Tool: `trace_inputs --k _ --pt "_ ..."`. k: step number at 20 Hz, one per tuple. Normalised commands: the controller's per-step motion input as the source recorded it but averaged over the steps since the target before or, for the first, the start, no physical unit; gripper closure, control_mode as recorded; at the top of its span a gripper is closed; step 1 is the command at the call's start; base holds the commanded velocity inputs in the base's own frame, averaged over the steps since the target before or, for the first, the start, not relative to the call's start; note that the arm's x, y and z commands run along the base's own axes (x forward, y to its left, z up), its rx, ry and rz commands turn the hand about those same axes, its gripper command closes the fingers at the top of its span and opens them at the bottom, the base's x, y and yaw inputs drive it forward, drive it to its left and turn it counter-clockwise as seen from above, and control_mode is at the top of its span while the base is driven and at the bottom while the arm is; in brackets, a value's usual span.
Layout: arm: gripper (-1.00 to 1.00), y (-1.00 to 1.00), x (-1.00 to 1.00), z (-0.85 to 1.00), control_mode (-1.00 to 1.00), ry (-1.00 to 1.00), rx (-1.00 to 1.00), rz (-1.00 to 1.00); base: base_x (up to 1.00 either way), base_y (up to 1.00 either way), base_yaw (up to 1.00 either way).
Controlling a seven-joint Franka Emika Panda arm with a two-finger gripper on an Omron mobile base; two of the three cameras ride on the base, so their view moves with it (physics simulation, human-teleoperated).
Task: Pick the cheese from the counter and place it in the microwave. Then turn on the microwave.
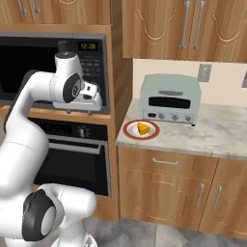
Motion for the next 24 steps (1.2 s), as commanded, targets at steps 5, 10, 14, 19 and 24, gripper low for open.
trace_inputs --k 5,10,14,19,24 --pt "-1.00 0.00 0.00 0.00 1.00 0.00 0.00 0.00 0.25 -0.21 0.00" --pt "-1.00 0.00 0.00 0.00 1.00 0.00 0.00 0.00 0.36 -0.05 0.00" --pt "-1.00 0.00 0.00 0.00 1.00 0.00 0.00 0.00 0.36 0.00 0.00" --pt "-1.00 0.00 0.00 0.00 1.00 0.00 0.00 0.00 0.27 -0.01 0.00" --pt "-1.00 0.00 0.00 0.00 1.00 0.00 0.00 0.00 0.21 0.00 0.00"
